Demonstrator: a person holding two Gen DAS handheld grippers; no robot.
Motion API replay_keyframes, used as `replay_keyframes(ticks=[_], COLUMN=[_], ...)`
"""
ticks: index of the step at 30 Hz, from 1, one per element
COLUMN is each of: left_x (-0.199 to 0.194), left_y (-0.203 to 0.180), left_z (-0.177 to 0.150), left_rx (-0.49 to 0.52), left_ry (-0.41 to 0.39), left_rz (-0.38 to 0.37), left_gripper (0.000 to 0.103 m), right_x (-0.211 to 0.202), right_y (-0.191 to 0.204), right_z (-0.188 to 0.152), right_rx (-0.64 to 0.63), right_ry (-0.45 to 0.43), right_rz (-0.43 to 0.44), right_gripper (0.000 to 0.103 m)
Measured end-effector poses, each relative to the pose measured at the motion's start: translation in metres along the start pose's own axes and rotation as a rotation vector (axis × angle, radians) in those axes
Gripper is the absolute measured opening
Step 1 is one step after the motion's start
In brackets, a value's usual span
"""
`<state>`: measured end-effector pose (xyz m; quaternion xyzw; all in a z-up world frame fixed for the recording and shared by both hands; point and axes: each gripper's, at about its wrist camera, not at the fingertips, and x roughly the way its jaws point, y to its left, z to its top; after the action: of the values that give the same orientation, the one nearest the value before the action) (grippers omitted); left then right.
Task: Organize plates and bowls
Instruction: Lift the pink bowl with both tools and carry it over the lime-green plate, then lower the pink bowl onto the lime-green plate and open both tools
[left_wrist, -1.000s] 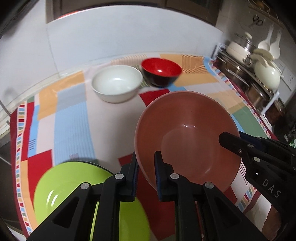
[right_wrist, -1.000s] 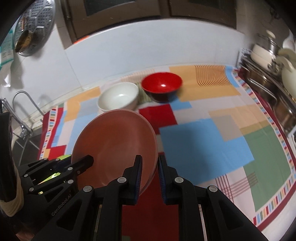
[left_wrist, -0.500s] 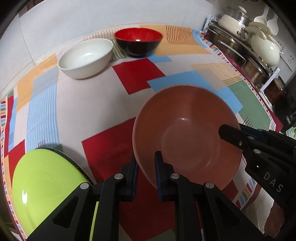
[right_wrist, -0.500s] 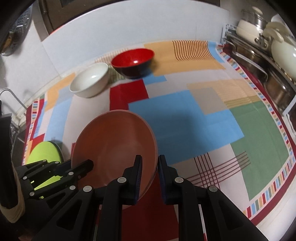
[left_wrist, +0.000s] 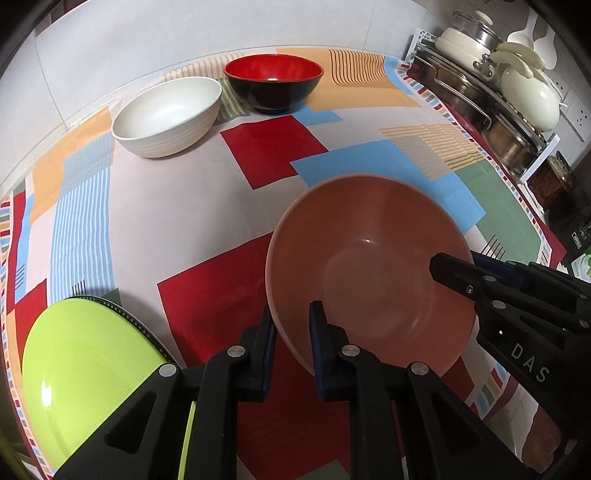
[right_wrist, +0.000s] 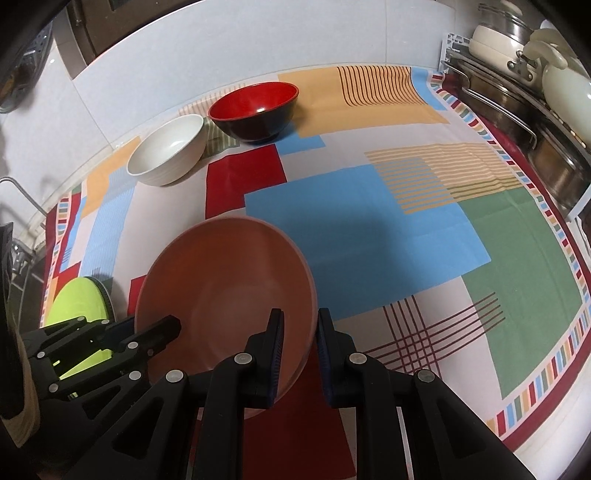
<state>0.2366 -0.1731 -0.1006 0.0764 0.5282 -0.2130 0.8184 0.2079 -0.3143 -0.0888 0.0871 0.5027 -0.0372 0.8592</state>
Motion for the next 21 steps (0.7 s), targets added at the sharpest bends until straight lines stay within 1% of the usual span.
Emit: replay_keyframes(ticks=[5,8,9,11,12,13,17,21], left_x=[0.001,0.002,0.002,0.000,-0.002,-0.003,-0.009,-0.021], left_y=[0.001,0.003,0.004,0.004,0.005,0.006,0.010,0.016], left_z=[0.002,0.003,0.003,0.004,0.005,0.006,0.008,0.010], left_rx=[0.001,-0.006,-0.010,-0.016,-0.019,-0.019,-0.025,-0.023], left_ry=[0.002,0.003,0.003,-0.004,-0.013,-0.018,-0.031,-0.077], left_rz=[-0.009,-0.014,-0.017,-0.020,-0.016,-0.011,-0.014,0.007], left_gripper=[0.019,0.023,0.027,0.031,0.031,0.031,0.034,0.038], right_x=[0.000,0.000,0.000,-0.001,-0.002,-0.005,-0.010,-0.017], right_y=[-0.001,-0.002,-0.002,-0.002,-0.002,-0.002,0.001,0.003], right_z=[0.000,0.000,0.001,0.001,0.002,0.002,0.005,0.009], right_rx=[0.008,0.018,0.020,0.027,0.029,0.031,0.028,0.029], right_ry=[-0.003,-0.005,-0.005,-0.011,-0.017,-0.032,-0.057,-0.080], right_rz=[0.008,0.016,0.018,0.025,0.027,0.026,0.019,0.013], right_gripper=[0.020,0.020,0.020,0.031,0.039,0.042,0.042,0.042])
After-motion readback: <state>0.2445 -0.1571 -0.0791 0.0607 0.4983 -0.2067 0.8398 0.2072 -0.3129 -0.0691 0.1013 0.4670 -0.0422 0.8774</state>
